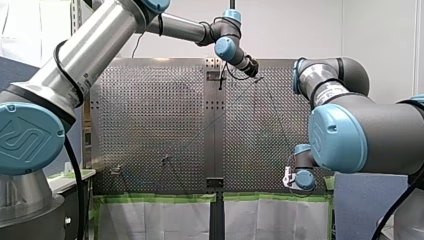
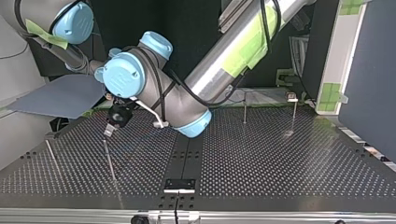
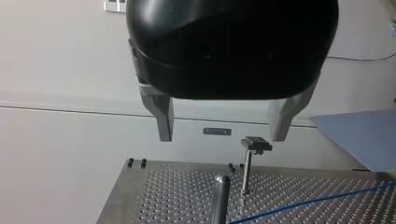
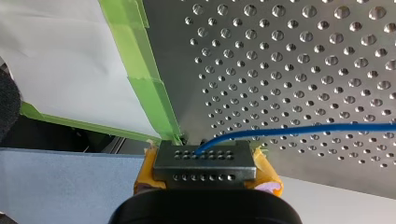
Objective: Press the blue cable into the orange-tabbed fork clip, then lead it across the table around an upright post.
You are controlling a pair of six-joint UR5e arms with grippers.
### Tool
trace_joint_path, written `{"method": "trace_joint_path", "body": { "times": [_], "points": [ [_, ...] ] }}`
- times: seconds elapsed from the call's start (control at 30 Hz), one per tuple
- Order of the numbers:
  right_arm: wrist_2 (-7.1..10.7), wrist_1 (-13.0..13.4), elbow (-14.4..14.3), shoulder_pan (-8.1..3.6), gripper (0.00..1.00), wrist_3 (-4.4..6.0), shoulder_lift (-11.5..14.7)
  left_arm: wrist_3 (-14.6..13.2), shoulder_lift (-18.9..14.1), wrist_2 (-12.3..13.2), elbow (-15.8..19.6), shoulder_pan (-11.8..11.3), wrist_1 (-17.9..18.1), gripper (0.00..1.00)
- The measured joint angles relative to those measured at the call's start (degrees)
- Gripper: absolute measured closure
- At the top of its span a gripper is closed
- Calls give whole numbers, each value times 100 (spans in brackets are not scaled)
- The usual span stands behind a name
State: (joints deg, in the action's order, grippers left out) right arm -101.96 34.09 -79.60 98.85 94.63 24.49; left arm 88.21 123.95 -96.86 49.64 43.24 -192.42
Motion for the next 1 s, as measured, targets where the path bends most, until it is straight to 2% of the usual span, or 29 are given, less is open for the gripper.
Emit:
{"method": "trace_joint_path", "body": {
  "times": [0.3,0.6,0.87,1.0],
  "points": [
    [3,-5,0,4,100,4,0,90,-2,-172,1,17,-3,1],
    [4,-6,0,6,100,-4,-2,288,-5,-585,0,57,-54,1],
    [1,-7,0,8,100,-11,-3,327,-5,-976,0,100,-94,1],
    [1,-6,0,18,100,-13,-3,331,-4,-1047,0,116,-107,1]
  ]
}}
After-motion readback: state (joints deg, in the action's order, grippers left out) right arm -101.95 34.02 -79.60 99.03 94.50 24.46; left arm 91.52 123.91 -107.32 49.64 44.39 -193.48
